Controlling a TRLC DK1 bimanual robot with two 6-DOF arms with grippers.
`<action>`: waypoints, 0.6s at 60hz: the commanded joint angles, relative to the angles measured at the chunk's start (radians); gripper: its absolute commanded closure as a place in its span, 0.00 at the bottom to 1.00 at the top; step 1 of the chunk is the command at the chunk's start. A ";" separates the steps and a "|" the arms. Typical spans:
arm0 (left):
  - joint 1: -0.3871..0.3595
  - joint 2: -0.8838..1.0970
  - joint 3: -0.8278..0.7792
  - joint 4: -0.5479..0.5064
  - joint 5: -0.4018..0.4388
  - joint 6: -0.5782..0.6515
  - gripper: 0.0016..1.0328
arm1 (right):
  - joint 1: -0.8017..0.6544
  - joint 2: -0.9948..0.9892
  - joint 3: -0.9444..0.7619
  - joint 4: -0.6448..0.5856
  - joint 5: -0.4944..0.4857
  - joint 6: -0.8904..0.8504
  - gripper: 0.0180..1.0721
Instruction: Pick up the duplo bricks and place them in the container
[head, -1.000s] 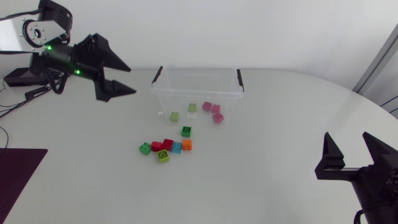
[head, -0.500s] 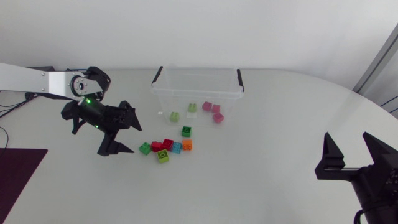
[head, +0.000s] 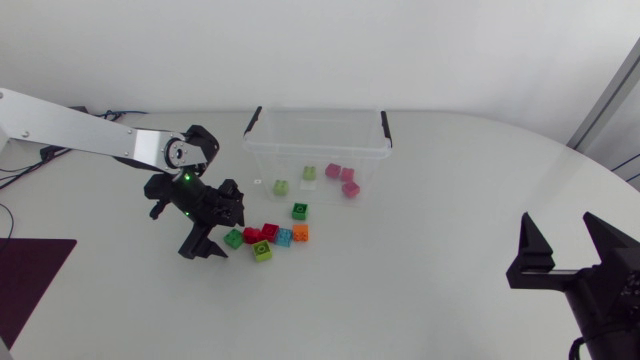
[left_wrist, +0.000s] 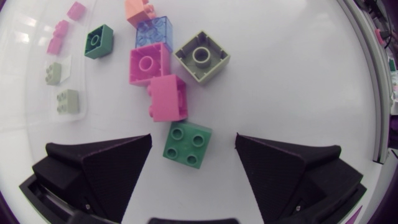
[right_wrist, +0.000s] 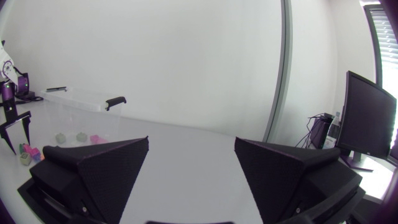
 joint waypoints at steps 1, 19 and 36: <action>-0.011 0.039 0.068 -0.023 -0.009 0.041 0.13 | 0.005 -0.007 -0.020 -0.007 0.001 0.020 0.05; -0.018 0.076 0.114 -0.081 -0.045 0.073 0.66 | 0.005 -0.007 -0.020 -0.007 0.001 0.020 0.05; 0.006 -0.019 0.135 -0.187 -0.049 0.079 0.80 | 0.005 -0.007 -0.020 -0.007 0.001 0.020 0.05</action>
